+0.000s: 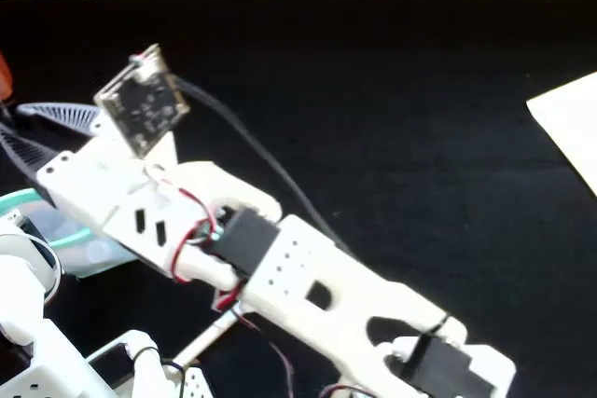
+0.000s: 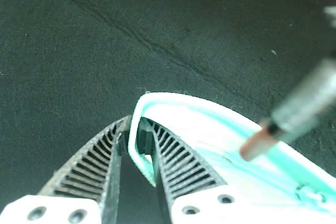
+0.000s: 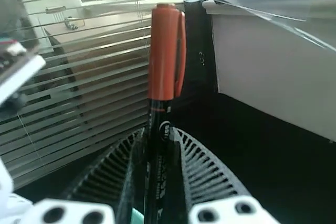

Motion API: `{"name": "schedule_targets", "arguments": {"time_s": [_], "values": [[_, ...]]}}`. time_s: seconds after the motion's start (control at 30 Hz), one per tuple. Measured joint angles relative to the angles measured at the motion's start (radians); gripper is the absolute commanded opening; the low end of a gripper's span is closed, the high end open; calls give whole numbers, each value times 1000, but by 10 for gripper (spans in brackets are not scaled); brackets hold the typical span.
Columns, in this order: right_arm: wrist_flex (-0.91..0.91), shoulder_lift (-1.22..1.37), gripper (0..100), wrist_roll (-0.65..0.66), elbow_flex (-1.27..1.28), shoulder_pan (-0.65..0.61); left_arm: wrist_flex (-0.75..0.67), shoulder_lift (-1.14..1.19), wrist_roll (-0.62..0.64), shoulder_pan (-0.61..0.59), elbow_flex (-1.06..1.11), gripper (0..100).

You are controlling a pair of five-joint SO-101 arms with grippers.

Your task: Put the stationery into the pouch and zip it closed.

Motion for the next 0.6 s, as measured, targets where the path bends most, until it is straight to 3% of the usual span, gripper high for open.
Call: {"name": "schedule_targets", "arguments": {"time_s": [0.6], "values": [[-17, 86, 6, -3, 60, -8, 0, 0, 0, 0, 0, 7]]}}
